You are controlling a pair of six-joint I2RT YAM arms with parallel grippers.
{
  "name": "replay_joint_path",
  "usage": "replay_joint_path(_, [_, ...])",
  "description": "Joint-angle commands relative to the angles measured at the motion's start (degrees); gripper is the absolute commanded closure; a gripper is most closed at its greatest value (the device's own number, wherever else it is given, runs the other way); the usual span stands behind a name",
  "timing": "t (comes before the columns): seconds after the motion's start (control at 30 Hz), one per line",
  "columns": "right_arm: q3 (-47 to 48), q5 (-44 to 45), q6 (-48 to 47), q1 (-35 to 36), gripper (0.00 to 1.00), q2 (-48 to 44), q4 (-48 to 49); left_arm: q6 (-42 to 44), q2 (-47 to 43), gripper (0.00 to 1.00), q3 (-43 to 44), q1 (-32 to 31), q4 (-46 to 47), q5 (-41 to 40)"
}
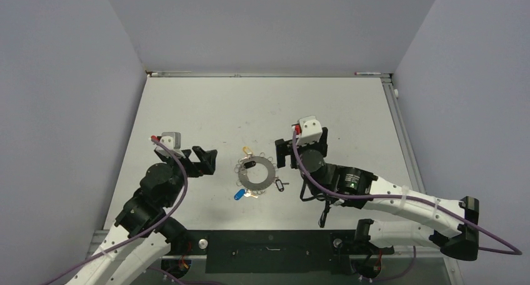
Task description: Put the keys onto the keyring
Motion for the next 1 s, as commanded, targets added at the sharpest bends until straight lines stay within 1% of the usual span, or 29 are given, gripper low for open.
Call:
replay_joint_path(0.0, [-1.7, -8.5, 2.5, -6.7, 0.13, 4.2, 4.3, 13.3, -0.2, 0.04, 3.4, 0.3, -5.1, -0.9])
replay_joint_path(0.03, [-1.8, -11.4, 3.5, -8.6, 0.13, 5.5, 4.0, 14.9, -1.1, 0.04, 2.5, 0.3, -4.0, -0.8])
replay_joint_path(0.1, [-2.6, -14.9, 4.1, -11.5, 0.13, 7.3, 3.9, 13.6, -3.9, 0.04, -1.1, 0.2, 0.1, -0.1])
replay_joint_path(0.17, [-4.3, -14.7, 4.1, -12.5, 0.13, 7.8, 4.8, 14.9, -7.3, 0.04, -3.3, 0.9, 3.7, 3.8])
replay_joint_path(0.2, [-5.3, -14.1, 4.2, -12.8, 0.13, 7.6, 5.3, 15.5, -8.6, 0.04, -4.0, 1.6, 4.4, 3.9])
replay_joint_path(0.3, [-8.6, -14.6, 3.7, -13.2, 0.12, 6.1, 9.1, 16.5, -11.6, 0.04, -6.0, 3.7, 4.6, 0.5])
replay_joint_path(0.4, [-12.3, -14.2, 3.2, -13.4, 0.12, 4.8, 13.6, 16.8, -11.6, 0.04, -6.4, 4.5, 3.8, -0.8])
replay_joint_path(0.5, [-13.1, -14.2, 3.3, -13.2, 0.11, 4.1, 14.7, 16.7, -10.5, 0.04, -6.3, 4.5, 3.9, -0.1])
replay_joint_path(0.6, [-16.9, -14.9, 2.2, -12.4, 0.1, 0.8, 19.6, 16.8, -9.8, 0.04, -6.1, 4.5, 4.0, 1.3])
replay_joint_path(0.67, [-20.0, -14.8, 2.4, -12.2, 0.09, -2.0, 22.7, 17.0, -9.5, 0.04, -5.9, 4.3, 3.9, 0.7])
replay_joint_path(0.8, [-22.9, -13.0, 5.8, -12.1, 0.08, -5.0, 22.9, 17.0, -8.4, 0.04, -5.7, 2.5, 3.4, -1.2])
replay_joint_path(0.97, [-23.4, -10.3, 7.9, -9.8, 0.08, -5.3, 22.3, 17.4, -9.2, 0.04, -5.9, -1.0, 3.1, -0.4])
